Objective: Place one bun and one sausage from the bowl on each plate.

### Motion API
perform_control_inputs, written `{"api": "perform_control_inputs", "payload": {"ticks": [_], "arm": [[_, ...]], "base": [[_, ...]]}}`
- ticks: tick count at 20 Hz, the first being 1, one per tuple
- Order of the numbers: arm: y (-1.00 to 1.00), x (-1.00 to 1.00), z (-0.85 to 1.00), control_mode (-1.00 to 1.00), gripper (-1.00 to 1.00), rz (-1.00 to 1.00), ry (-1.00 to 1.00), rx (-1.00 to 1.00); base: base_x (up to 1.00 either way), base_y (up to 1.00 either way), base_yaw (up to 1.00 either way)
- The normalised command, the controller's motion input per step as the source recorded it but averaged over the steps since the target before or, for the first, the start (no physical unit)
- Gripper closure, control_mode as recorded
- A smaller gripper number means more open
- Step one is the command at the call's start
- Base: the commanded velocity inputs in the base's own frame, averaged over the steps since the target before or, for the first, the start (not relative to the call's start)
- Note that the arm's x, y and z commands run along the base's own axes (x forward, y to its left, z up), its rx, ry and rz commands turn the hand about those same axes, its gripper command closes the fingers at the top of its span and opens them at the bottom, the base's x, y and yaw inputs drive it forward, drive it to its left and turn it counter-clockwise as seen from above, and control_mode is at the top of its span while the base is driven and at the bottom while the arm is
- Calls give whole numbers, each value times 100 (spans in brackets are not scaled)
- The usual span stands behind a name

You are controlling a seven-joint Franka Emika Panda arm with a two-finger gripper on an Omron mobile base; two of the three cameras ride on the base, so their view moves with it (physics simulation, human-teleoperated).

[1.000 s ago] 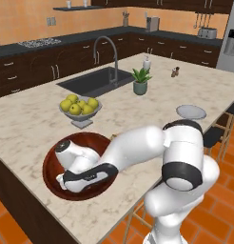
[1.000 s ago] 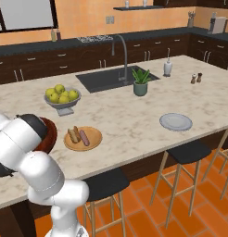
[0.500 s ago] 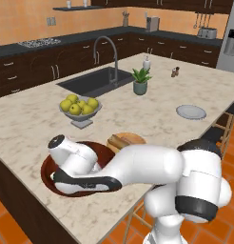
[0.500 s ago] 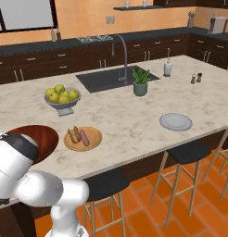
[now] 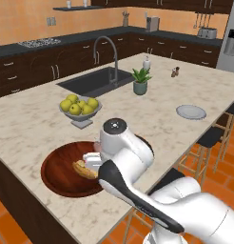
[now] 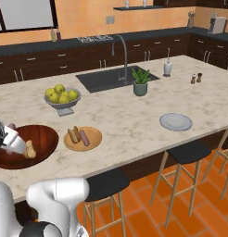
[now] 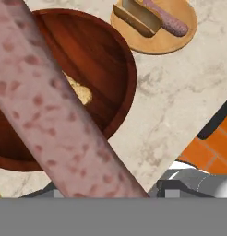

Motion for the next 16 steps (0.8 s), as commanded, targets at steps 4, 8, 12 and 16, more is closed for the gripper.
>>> {"api": "perform_control_inputs", "payload": {"ticks": [4,8,12,16], "arm": [[-80,-77,35,-100,100,-4,-27,19],[-15,-9,0,100,100,0,0,0],[0,0,0,100,100,0,0,0],[0,0,0,100,100,0,0,0]], "base": [[0,0,0],[-18,-25,0],[-61,-100,0],[-14,-100,-1]]}}
